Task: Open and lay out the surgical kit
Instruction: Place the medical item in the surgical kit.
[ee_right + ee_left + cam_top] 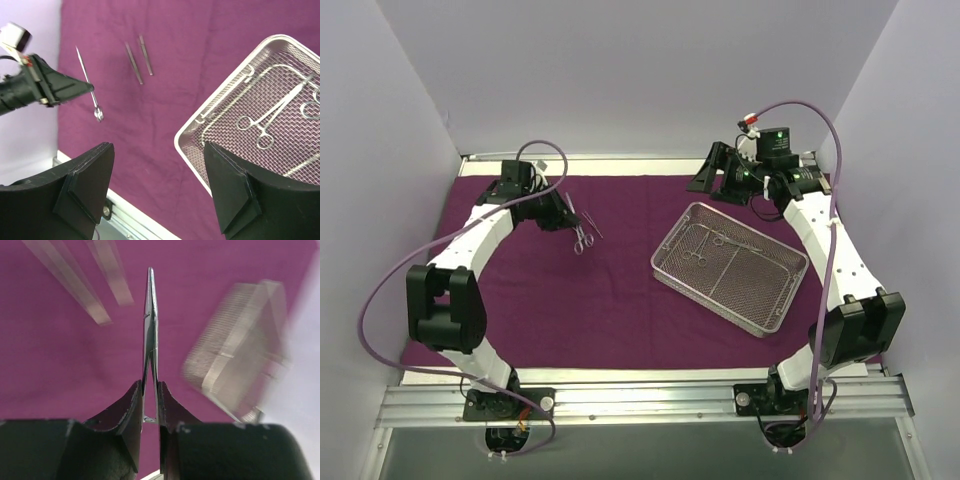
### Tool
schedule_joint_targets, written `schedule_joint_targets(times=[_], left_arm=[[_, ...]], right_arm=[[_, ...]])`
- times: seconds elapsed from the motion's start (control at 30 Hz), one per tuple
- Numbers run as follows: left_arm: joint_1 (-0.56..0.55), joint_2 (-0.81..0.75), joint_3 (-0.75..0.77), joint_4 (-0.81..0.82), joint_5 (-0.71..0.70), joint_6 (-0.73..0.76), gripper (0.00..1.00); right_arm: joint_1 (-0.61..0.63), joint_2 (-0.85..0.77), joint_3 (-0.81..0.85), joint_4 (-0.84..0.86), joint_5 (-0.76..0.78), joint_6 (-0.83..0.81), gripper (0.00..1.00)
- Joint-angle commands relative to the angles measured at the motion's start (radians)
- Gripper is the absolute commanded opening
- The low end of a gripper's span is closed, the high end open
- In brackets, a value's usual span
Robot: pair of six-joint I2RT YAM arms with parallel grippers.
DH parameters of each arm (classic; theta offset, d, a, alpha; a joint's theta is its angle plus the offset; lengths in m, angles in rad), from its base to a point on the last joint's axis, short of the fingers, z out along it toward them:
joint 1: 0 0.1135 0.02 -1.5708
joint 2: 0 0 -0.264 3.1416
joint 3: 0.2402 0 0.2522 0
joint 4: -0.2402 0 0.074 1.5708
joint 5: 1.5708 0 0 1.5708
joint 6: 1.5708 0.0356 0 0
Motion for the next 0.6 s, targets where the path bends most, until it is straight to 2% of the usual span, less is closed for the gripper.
schedule_joint_targets(times=[0.0,0.13,0.23,0.57], left_arm=[[0.002,0.057,0.072,-0.254,-0.3,0.018,0.02],[-0.006,0.103,0.111,-0.263,-0.438,-0.028,0.02],[-0.015,0.179,0.174,-0.309,-0.491,-0.059,0.02],[-0.029,0.344,0.299,-0.406,-0.571,-0.158,0.02]], right_arm=[[0.002,-0.032,-0.027,-0.018,0.068,0.012,0.73],[0.001,-0.046,-0.053,-0.034,0.097,0.026,0.73],[-0.009,-0.048,-0.064,-0.05,0.113,0.026,0.73],[-0.047,-0.042,-0.066,-0.087,0.128,0.002,0.73]])
